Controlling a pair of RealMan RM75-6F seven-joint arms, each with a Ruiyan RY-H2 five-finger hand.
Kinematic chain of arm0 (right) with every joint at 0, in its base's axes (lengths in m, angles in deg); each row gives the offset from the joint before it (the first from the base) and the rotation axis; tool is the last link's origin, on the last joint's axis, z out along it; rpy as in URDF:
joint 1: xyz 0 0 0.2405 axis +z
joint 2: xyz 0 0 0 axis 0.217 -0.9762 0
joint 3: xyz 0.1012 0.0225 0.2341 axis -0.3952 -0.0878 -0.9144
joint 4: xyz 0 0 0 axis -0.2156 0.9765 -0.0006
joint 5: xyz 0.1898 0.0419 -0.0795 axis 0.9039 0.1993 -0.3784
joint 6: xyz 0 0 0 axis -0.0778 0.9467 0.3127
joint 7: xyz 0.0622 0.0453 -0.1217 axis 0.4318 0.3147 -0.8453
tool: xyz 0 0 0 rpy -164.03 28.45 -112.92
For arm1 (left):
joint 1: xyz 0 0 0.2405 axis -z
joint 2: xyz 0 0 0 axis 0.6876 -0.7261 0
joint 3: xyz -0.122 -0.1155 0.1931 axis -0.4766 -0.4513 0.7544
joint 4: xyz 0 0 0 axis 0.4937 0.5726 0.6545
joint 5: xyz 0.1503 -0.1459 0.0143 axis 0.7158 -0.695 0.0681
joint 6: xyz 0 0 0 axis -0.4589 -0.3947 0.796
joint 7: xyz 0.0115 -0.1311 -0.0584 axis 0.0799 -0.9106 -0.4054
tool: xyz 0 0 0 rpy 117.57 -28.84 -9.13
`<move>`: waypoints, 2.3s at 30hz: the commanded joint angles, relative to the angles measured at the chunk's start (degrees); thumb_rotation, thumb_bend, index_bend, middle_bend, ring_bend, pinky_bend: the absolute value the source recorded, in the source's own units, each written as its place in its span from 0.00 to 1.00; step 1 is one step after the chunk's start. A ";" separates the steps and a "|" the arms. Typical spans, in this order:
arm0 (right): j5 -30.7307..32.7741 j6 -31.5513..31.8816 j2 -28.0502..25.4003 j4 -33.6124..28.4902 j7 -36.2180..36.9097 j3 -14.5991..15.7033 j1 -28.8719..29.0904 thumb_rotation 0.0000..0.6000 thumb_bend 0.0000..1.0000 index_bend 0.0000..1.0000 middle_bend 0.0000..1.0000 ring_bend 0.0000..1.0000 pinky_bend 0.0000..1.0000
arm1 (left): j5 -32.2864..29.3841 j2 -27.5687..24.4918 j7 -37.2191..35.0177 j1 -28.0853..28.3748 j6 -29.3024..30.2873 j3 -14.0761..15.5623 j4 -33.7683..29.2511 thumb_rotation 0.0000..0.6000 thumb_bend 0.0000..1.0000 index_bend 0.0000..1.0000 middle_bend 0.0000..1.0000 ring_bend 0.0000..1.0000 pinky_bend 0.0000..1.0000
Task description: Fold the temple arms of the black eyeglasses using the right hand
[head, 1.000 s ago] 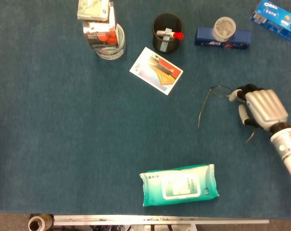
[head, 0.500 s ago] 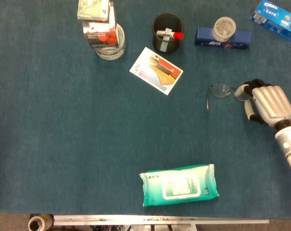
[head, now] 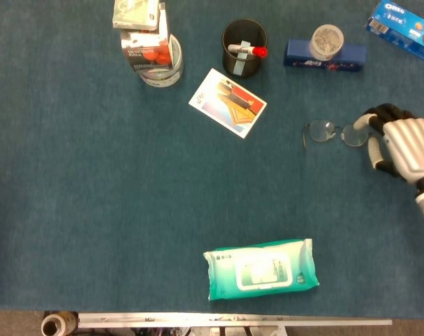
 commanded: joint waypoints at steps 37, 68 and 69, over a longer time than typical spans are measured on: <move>-14.65 22.90 4.96 7.47 0.15 -2.83 -9.12 1.00 0.58 0.28 0.21 0.11 0.19 | 0.37 0.03 -0.15 0.01 0.16 0.23 -0.13 1.00 0.25 0.53 0.40 0.34 0.47; -7.59 14.97 7.91 9.64 -1.47 -5.36 -7.03 1.00 0.51 0.12 0.16 0.10 0.19 | 0.41 -0.24 -0.81 -0.15 0.52 0.21 -0.12 1.00 0.25 0.53 0.40 0.34 0.47; -7.37 14.79 7.95 9.60 -1.68 -5.37 -7.00 1.00 0.51 0.12 0.16 0.10 0.19 | 0.36 -0.26 -0.81 -0.14 0.48 0.20 -0.13 1.00 0.25 0.53 0.40 0.34 0.47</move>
